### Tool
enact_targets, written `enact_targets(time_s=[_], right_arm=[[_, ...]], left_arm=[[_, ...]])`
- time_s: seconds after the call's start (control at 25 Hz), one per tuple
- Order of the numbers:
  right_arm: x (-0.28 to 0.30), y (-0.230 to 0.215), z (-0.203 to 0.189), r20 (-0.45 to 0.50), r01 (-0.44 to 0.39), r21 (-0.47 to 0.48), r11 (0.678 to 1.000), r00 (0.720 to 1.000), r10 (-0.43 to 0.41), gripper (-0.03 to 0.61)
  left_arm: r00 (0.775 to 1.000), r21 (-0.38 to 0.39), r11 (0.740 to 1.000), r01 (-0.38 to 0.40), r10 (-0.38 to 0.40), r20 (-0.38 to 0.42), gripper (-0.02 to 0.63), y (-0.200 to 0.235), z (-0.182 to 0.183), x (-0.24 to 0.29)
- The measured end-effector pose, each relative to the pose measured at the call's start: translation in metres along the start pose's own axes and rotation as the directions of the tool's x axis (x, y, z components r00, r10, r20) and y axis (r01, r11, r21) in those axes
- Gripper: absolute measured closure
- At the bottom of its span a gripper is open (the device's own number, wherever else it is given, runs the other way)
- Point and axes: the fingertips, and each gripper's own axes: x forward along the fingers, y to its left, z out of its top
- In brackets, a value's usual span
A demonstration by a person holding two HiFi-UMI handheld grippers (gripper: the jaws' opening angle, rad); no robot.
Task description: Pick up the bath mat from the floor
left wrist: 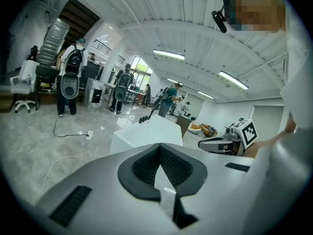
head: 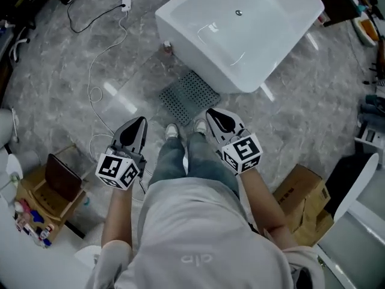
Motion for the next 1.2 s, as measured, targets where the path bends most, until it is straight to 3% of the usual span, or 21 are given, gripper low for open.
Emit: enact_targets(time_s=[0.28,0.56,0.92,1.2], right_arm=[[0.096,0.008,-0.054,-0.183,-0.209,-0.066,0.976,0.964,0.194,0.548],[0.173,0.011,-0.153,-0.391,-0.308,-0.067,0.949,0.883,0.259,0.511],[0.268,0.019,-0.311,-0.608,-0.316,-0.034,0.948,0.759,0.231,0.416],[0.347,0.023,-0.416,-0.706,-0.303,-0.033,0.952,0.682,0.192,0.379]], left_arm=[[0.976,-0.090,0.973,-0.213,0.208,-0.060,0.600,0.045,-0.062,-0.003],[0.921,-0.230,0.893,-0.387,0.363,-0.141,0.598,0.087,-0.138,-0.008],[0.870,-0.366,0.790,-0.491,0.423,-0.252,0.598,0.158,-0.271,-0.015],[0.845,-0.440,0.725,-0.530,0.410,-0.343,0.597,0.230,-0.381,-0.026]])
